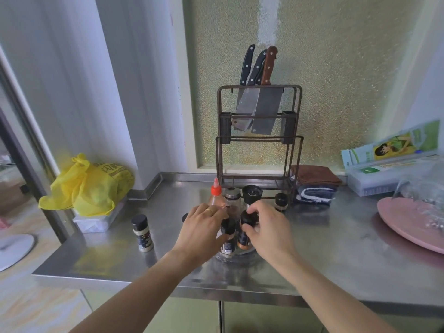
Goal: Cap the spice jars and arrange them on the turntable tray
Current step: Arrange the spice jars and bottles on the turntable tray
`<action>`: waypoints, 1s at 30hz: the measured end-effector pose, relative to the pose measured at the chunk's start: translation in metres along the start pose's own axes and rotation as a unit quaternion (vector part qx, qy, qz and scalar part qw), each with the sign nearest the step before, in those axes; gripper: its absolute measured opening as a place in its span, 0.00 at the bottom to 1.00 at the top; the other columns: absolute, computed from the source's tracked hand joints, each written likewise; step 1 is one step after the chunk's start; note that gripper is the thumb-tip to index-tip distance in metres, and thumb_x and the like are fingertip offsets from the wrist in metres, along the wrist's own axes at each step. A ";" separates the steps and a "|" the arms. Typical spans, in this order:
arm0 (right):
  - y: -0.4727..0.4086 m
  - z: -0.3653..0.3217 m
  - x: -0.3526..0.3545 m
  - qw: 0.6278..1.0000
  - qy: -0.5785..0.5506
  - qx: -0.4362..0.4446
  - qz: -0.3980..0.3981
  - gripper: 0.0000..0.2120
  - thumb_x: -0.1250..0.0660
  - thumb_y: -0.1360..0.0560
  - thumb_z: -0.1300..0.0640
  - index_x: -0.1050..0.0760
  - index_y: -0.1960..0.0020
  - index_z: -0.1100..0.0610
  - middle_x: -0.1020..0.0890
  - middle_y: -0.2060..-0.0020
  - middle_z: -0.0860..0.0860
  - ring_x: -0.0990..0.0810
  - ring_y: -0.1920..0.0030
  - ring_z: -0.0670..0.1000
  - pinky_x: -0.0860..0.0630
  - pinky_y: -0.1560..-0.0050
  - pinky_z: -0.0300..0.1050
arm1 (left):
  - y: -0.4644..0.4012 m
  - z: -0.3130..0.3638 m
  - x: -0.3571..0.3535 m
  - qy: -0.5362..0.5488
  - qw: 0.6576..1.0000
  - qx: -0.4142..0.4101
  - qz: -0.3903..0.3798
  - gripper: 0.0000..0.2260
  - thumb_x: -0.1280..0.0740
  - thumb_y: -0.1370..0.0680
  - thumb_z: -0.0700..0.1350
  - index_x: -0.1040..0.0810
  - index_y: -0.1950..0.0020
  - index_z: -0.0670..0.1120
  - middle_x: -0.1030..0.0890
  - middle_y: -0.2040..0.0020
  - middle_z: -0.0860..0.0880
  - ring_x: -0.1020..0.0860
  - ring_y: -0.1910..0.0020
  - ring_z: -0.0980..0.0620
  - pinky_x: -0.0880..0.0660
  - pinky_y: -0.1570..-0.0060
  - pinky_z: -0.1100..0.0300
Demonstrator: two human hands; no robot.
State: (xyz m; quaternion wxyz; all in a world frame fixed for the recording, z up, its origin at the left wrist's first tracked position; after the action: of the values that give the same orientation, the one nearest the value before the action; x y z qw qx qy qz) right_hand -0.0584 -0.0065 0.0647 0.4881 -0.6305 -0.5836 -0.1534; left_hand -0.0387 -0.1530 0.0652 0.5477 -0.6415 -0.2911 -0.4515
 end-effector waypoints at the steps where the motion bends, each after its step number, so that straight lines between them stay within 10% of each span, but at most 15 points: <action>1: 0.000 0.000 -0.007 1.000 0.004 -0.002 -0.008 0.14 0.25 0.25 0.53 0.25 0.42 0.51 0.18 0.46 0.46 0.17 0.48 0.49 0.21 0.47 0.42 | 0.001 0.000 0.000 0.004 1.000 0.000 0.001 0.18 0.32 0.24 0.60 0.21 0.39 0.52 0.18 0.41 0.54 0.24 0.42 0.49 0.30 0.38 0.56; 17: -0.028 0.057 0.033 0.995 0.069 -0.039 0.057 0.13 0.33 0.23 0.63 0.23 0.39 0.53 0.19 0.43 0.50 0.17 0.45 0.54 0.23 0.53 0.48 | 0.004 0.001 -0.003 0.058 0.998 -0.003 0.032 0.19 0.29 0.25 0.57 0.22 0.36 0.53 0.20 0.36 0.52 0.23 0.40 0.47 0.25 0.40 0.53; 24: -0.072 0.117 -0.013 0.980 0.160 -0.066 -0.101 0.26 0.36 0.19 0.60 0.36 0.22 0.53 0.34 0.23 0.57 0.29 0.28 0.63 0.28 0.30 0.56 | -0.002 0.031 -0.013 0.052 0.995 -0.082 0.036 0.15 0.36 0.22 0.56 0.20 0.38 0.54 0.18 0.40 0.54 0.20 0.43 0.49 0.21 0.47 0.55; 30: -0.076 0.123 -0.006 0.987 0.124 -0.074 -0.064 0.14 0.32 0.20 0.58 0.27 0.36 0.53 0.22 0.39 0.55 0.20 0.39 0.59 0.25 0.42 0.53 | -0.001 0.032 -0.016 0.054 0.994 -0.080 0.041 0.12 0.27 0.25 0.48 0.17 0.42 0.51 0.15 0.45 0.53 0.18 0.49 0.50 0.21 0.51 0.58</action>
State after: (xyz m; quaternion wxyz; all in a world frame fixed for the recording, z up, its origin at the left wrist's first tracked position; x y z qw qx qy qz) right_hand -0.1740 0.0763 0.0351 0.4982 -0.6019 -0.5449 -0.3044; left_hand -0.0380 -0.1200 0.0511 0.5273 -0.6699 -0.1973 -0.4840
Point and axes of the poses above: each hand's wrist, its own y-axis away from the middle knuckle, its own x-axis out of the back of the hand, z = x × y, the point moved 9 cm from there along -y, towards the middle knuckle
